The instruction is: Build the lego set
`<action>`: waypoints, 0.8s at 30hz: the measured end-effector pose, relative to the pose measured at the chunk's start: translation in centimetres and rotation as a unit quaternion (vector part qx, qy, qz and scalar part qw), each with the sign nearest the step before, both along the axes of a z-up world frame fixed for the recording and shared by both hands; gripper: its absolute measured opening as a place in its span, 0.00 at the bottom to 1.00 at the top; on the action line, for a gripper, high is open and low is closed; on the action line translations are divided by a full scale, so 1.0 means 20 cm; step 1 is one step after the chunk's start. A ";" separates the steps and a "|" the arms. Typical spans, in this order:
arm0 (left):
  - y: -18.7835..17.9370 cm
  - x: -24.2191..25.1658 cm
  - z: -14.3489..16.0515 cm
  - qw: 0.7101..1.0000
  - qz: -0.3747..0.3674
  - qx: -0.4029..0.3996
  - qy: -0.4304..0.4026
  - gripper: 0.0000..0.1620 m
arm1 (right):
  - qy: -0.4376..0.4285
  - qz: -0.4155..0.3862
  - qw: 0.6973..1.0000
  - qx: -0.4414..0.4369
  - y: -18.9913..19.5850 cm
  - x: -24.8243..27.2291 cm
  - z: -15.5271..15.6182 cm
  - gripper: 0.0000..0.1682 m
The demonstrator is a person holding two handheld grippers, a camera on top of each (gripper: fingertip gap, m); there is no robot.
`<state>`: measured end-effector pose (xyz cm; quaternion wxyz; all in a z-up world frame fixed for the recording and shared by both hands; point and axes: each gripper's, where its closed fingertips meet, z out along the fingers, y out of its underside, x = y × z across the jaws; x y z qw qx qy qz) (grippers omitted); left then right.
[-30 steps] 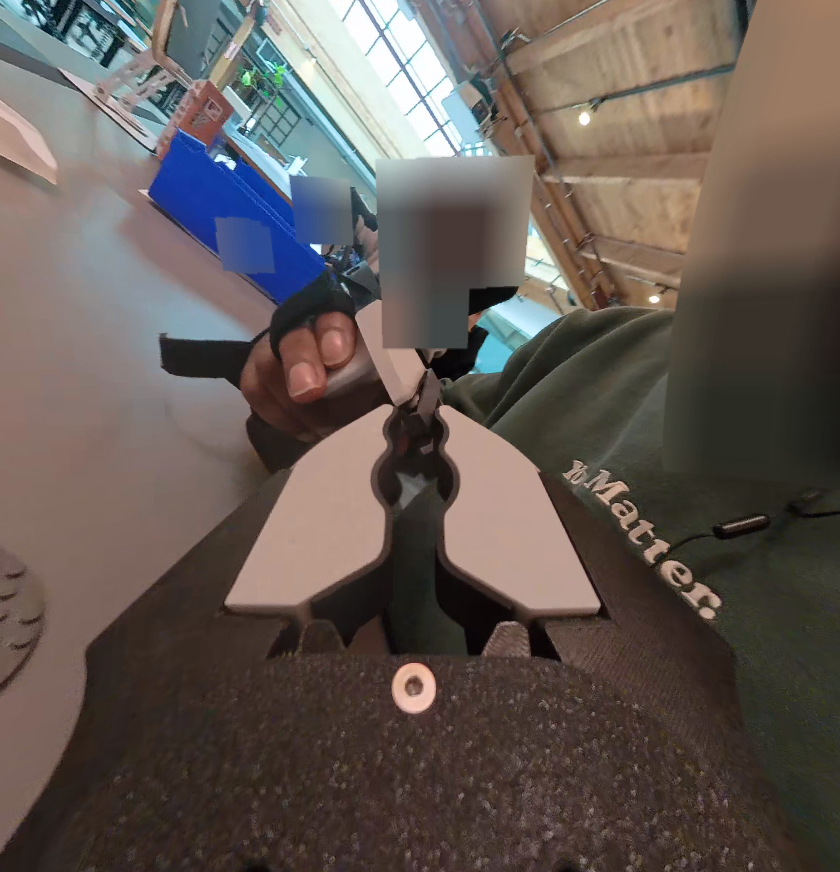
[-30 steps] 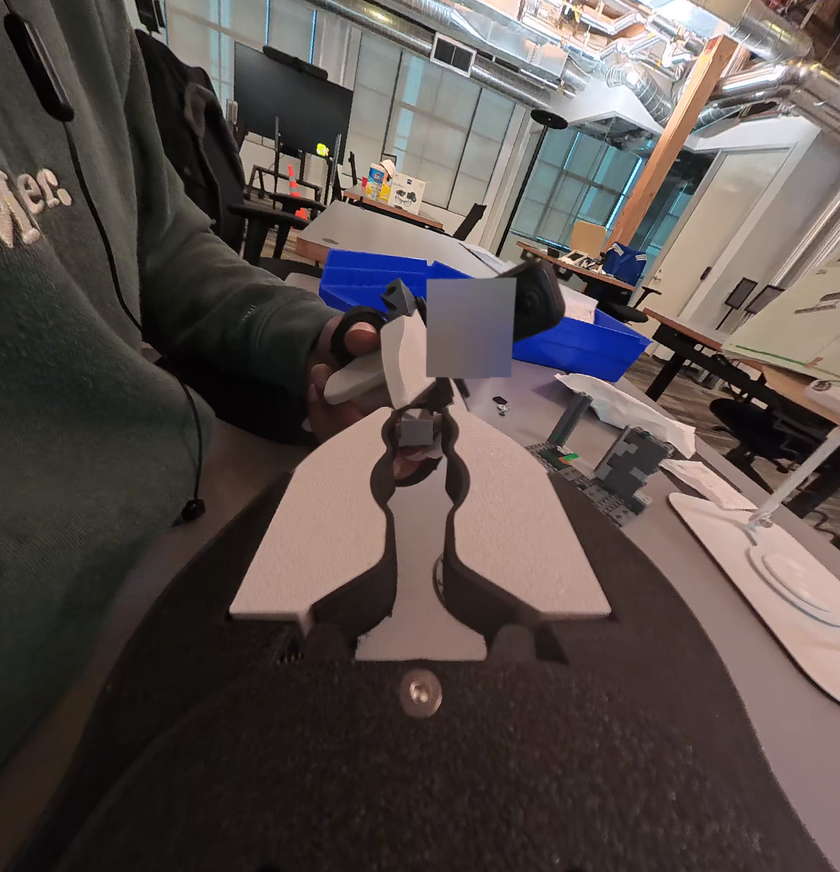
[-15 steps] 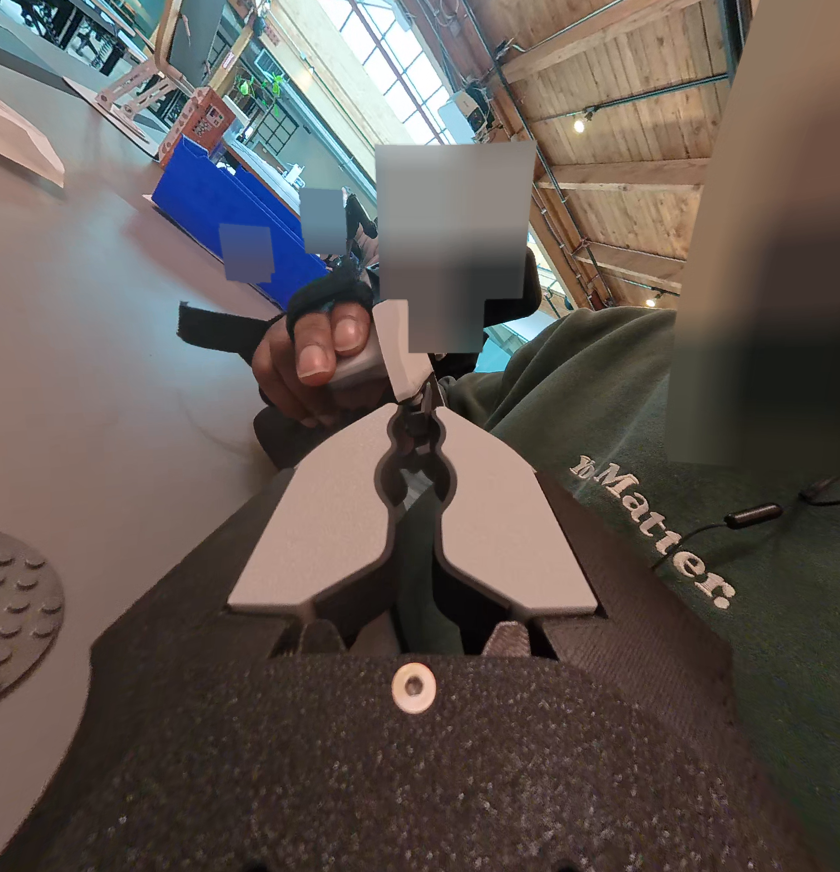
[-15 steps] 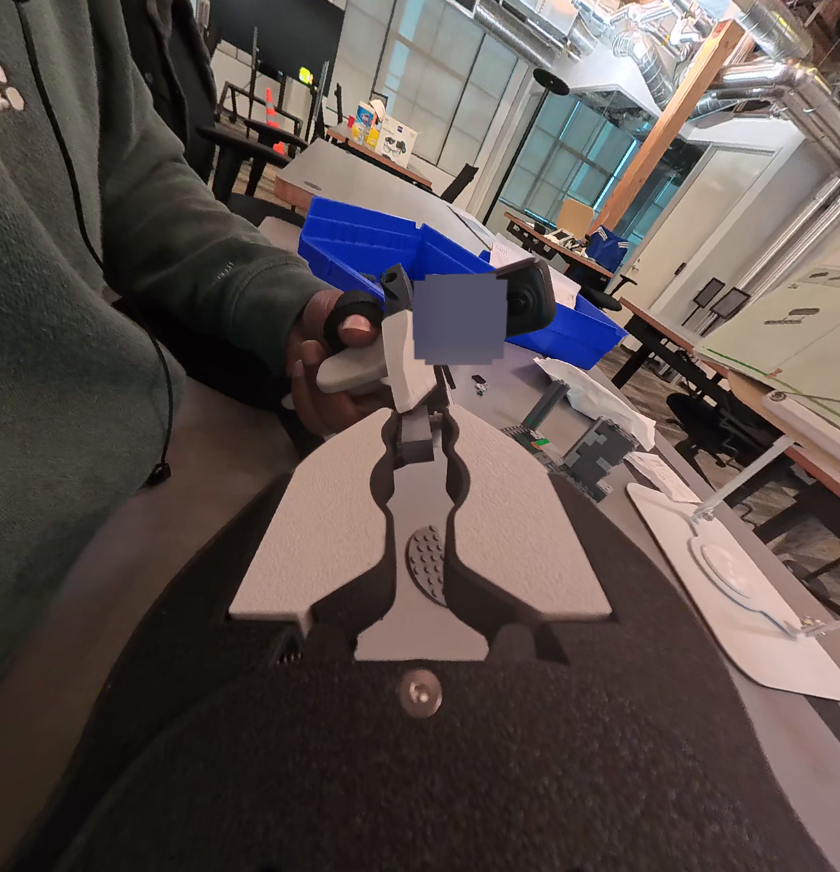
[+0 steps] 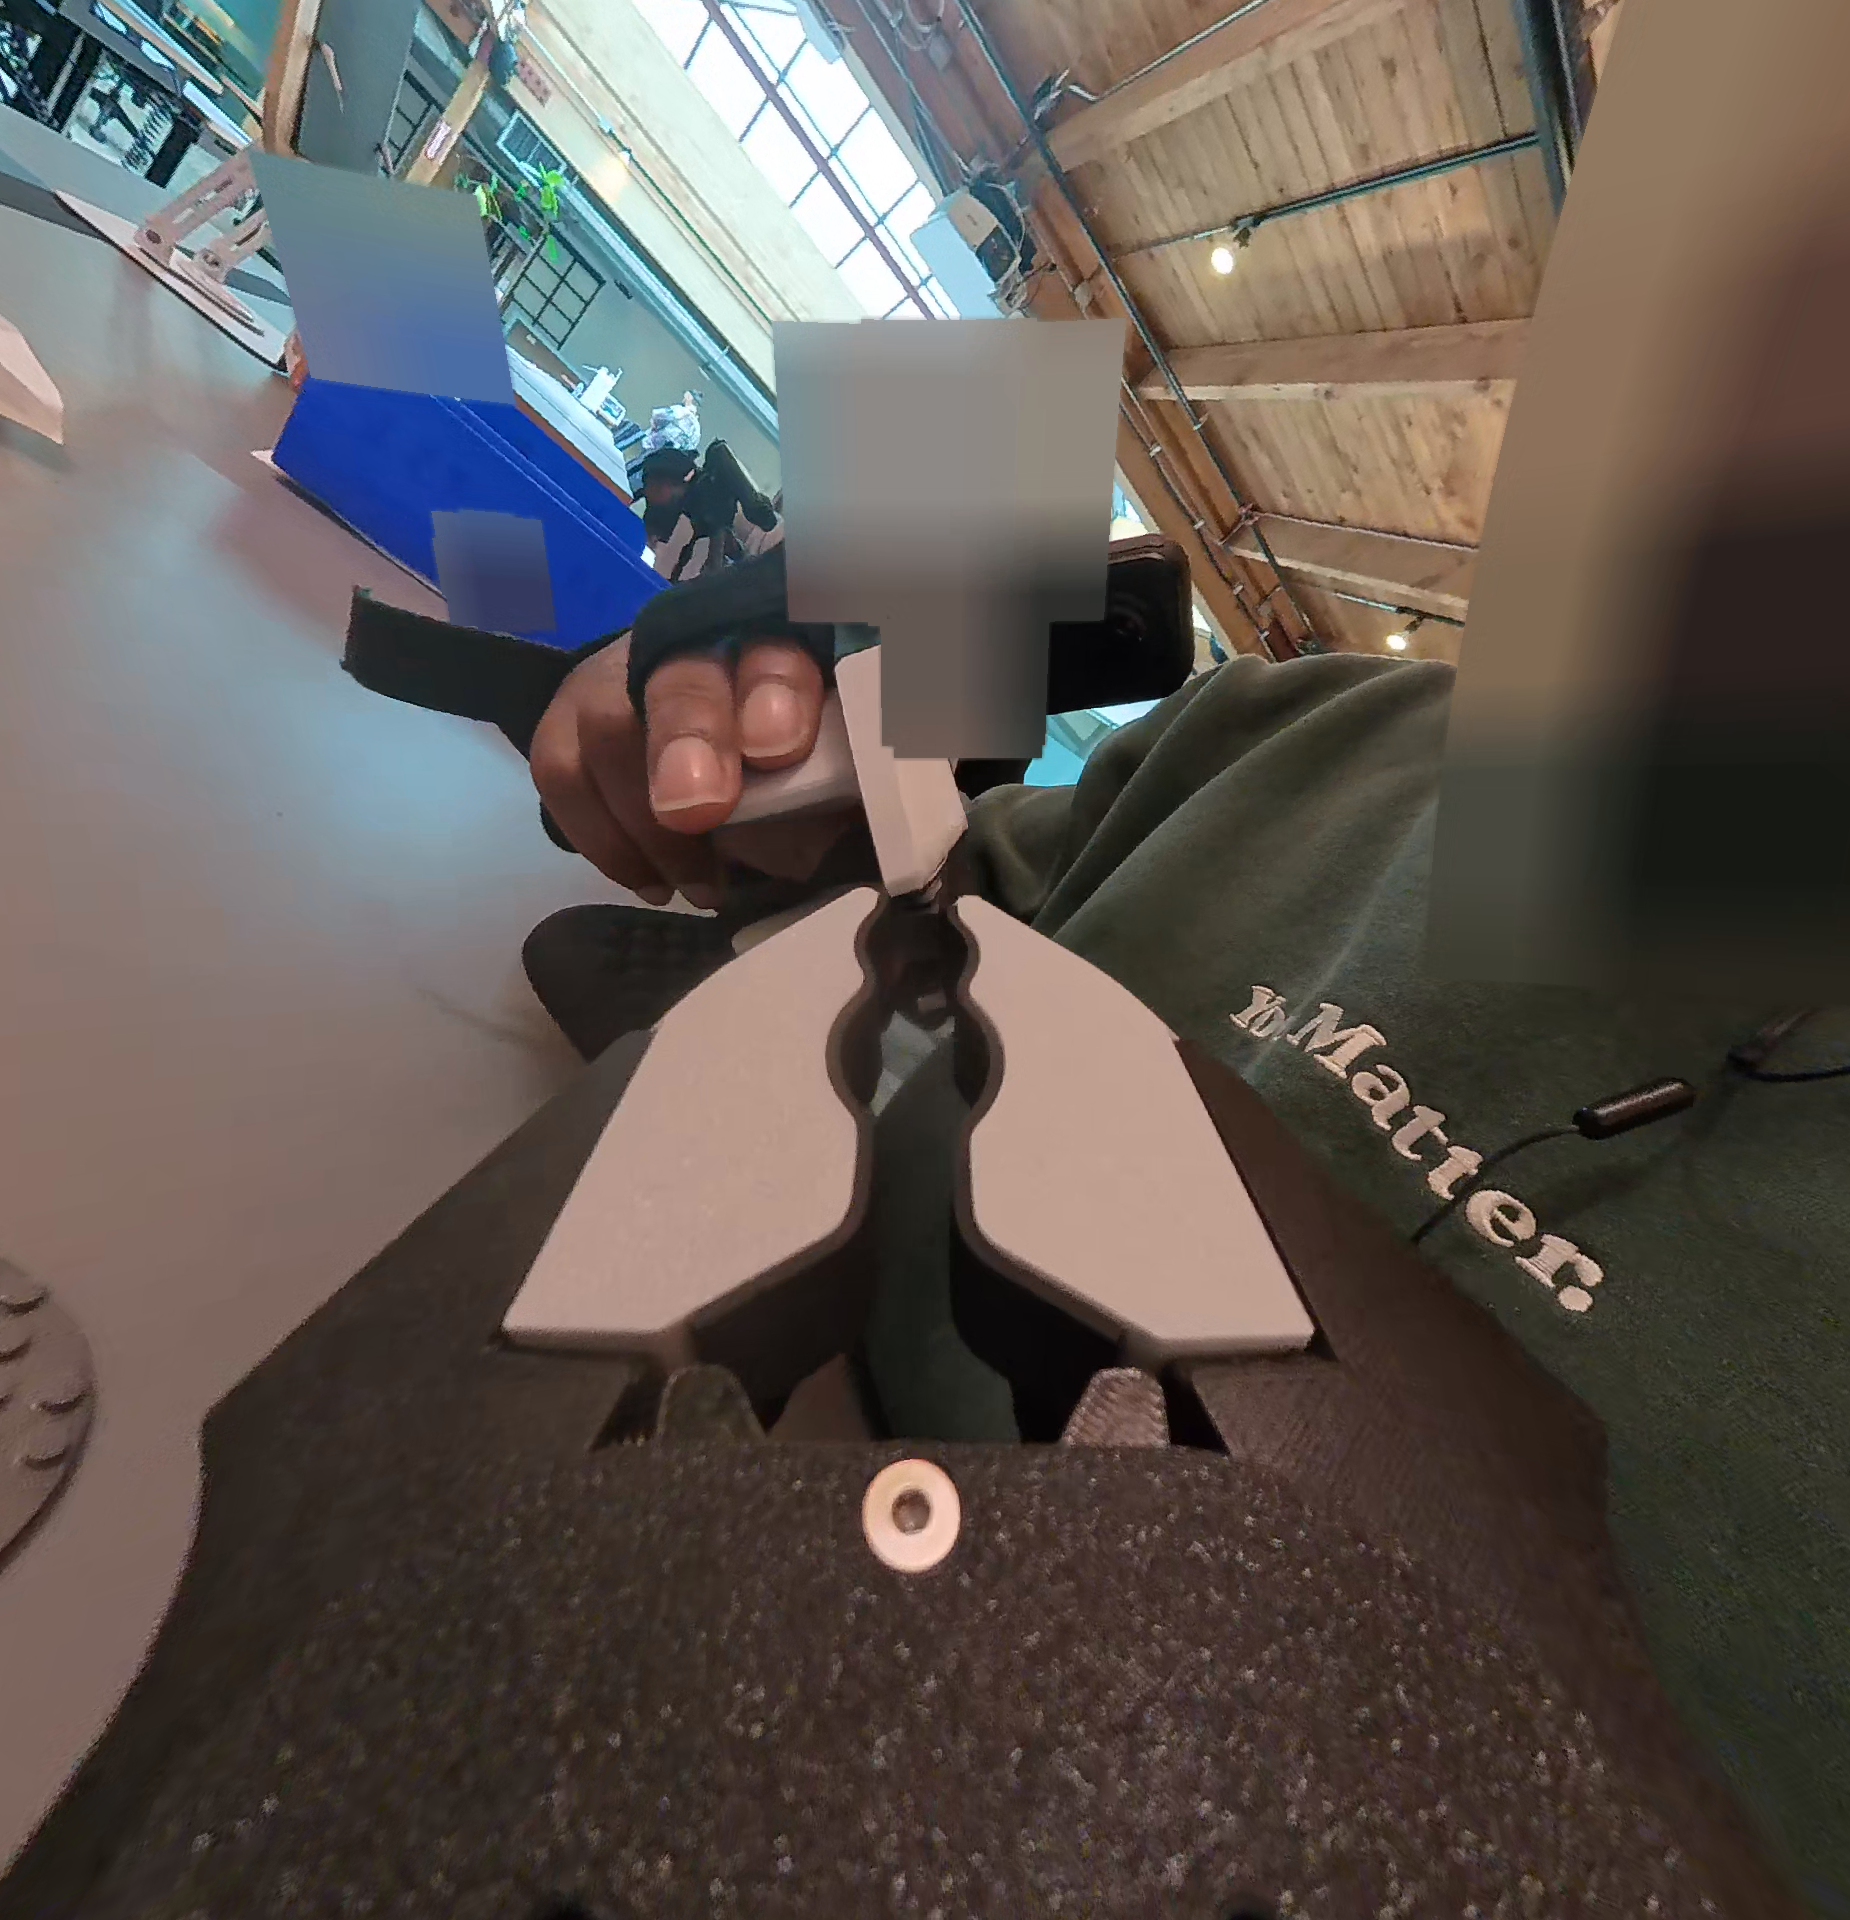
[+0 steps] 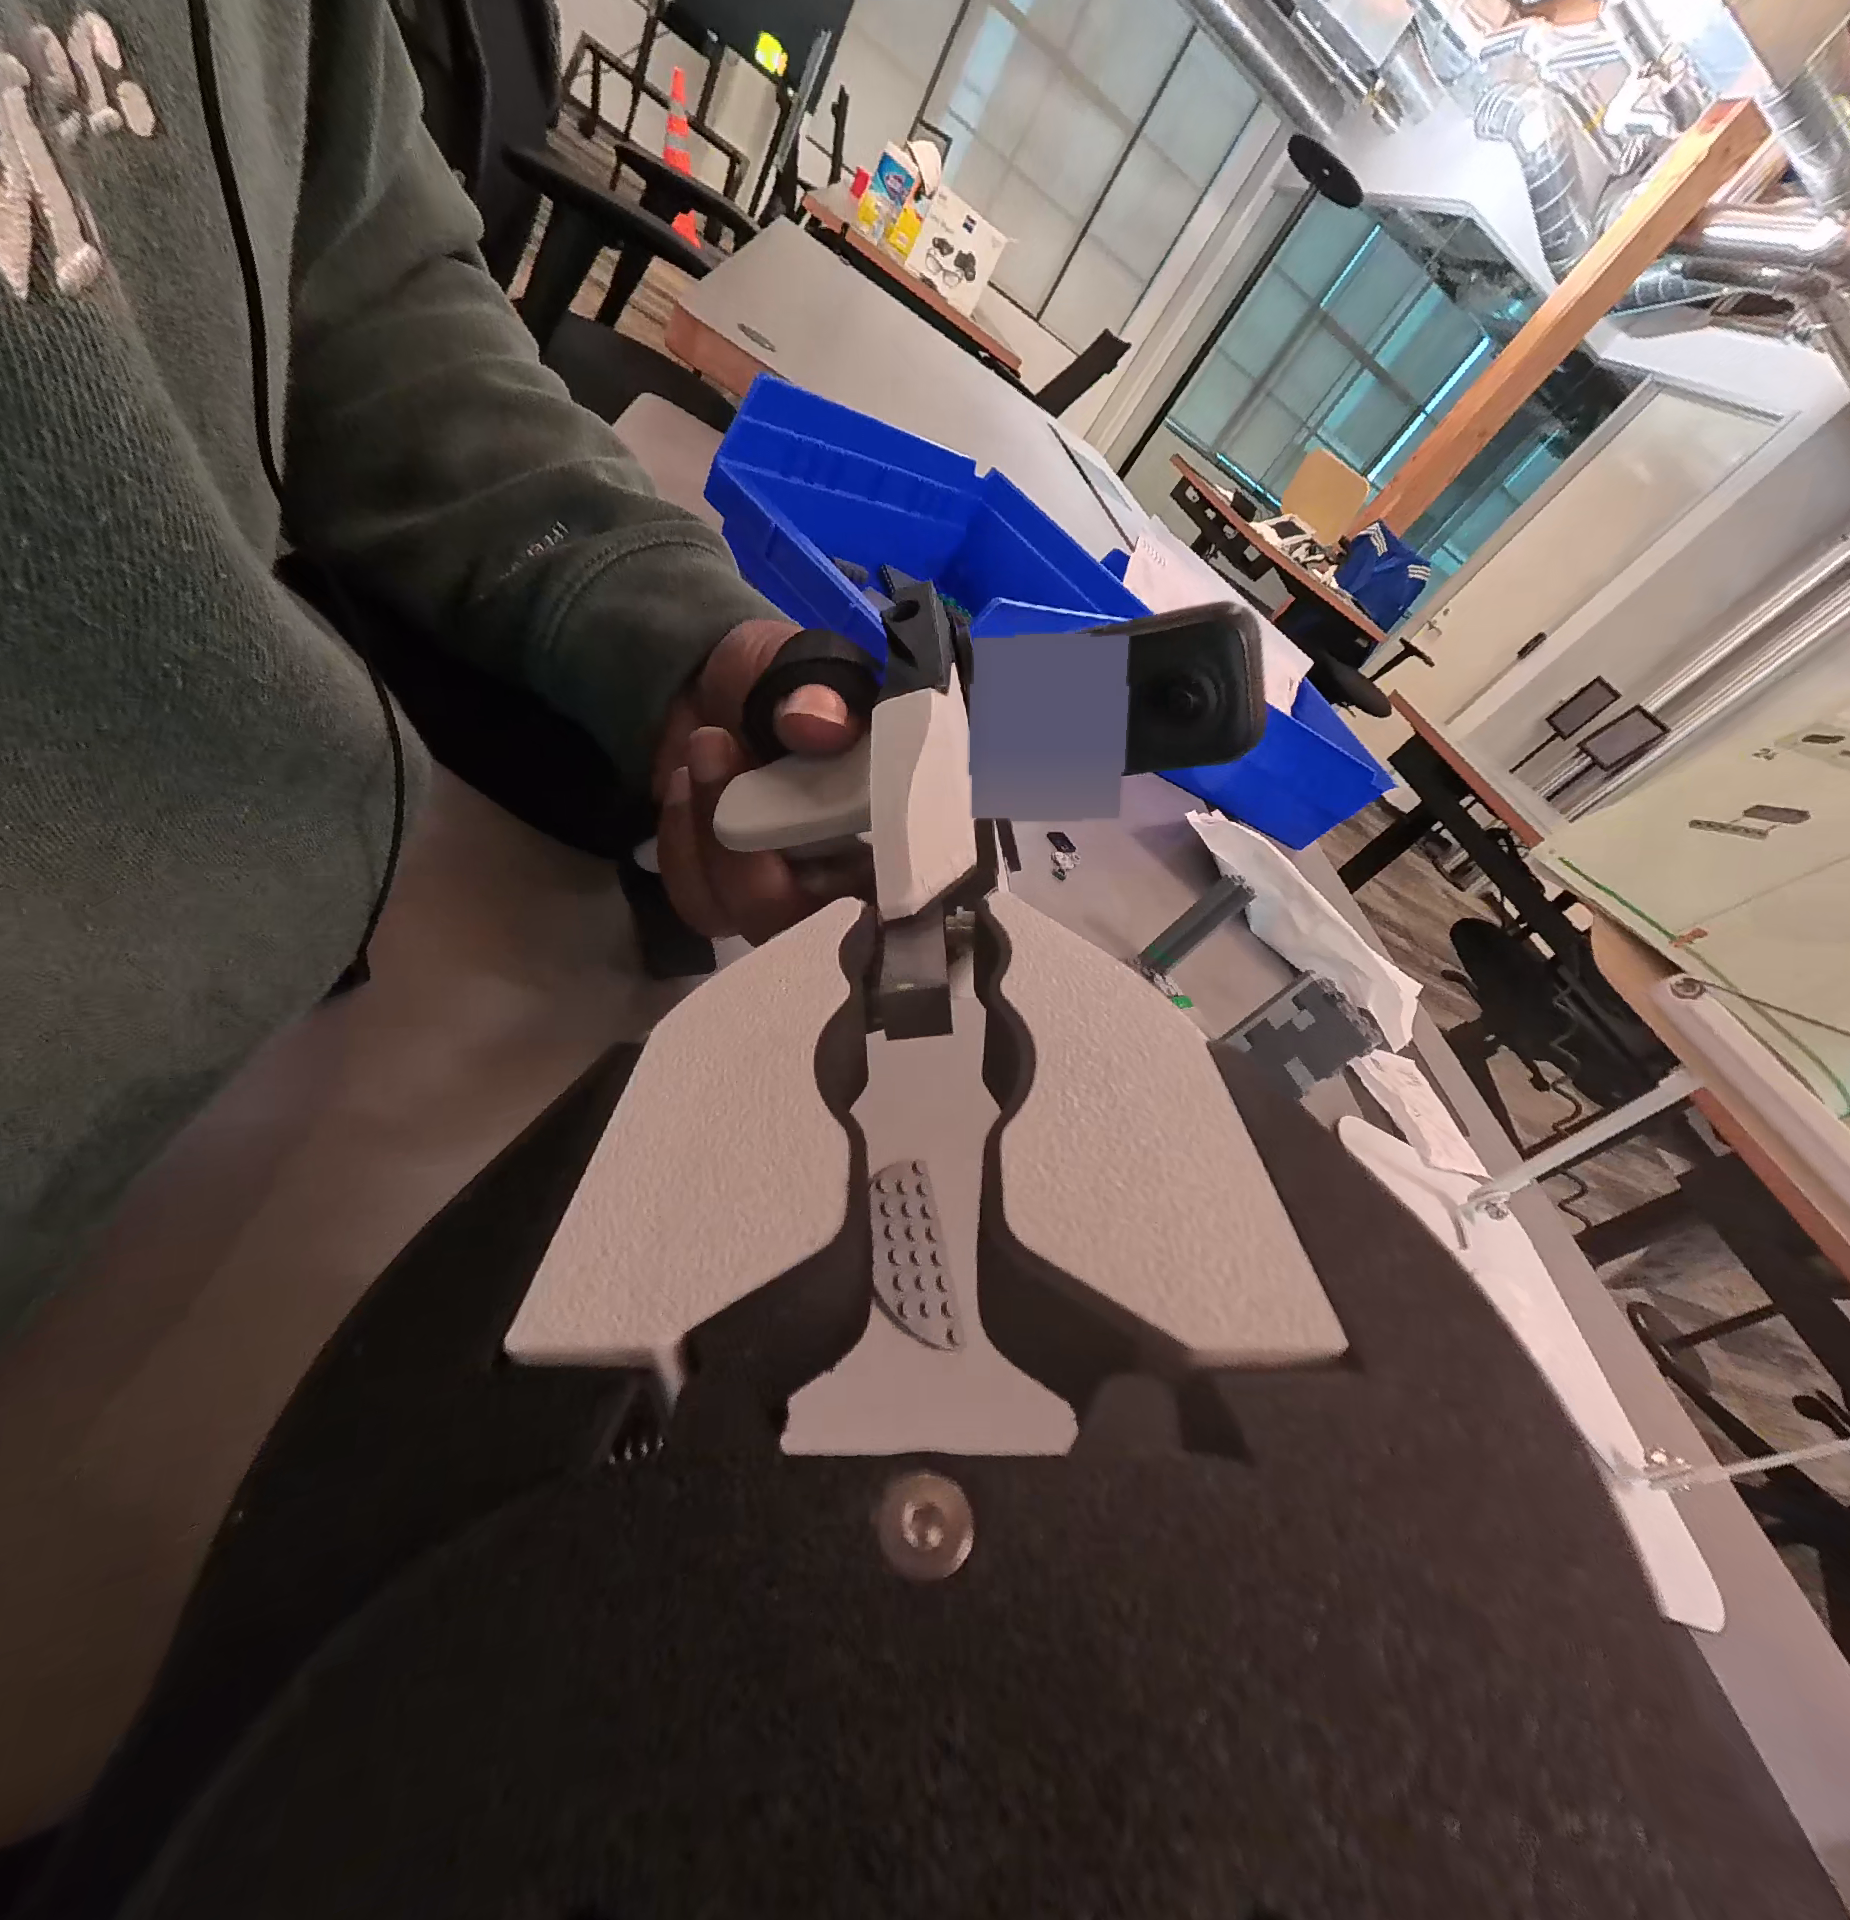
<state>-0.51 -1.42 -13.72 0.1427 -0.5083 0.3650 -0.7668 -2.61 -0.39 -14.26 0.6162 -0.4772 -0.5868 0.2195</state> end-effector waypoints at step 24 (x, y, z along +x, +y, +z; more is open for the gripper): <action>0.02 -0.02 0.02 0.994 -0.032 -0.101 -0.004 0.05 | -0.023 -0.017 0.999 0.024 0.01 -0.01 0.00 0.10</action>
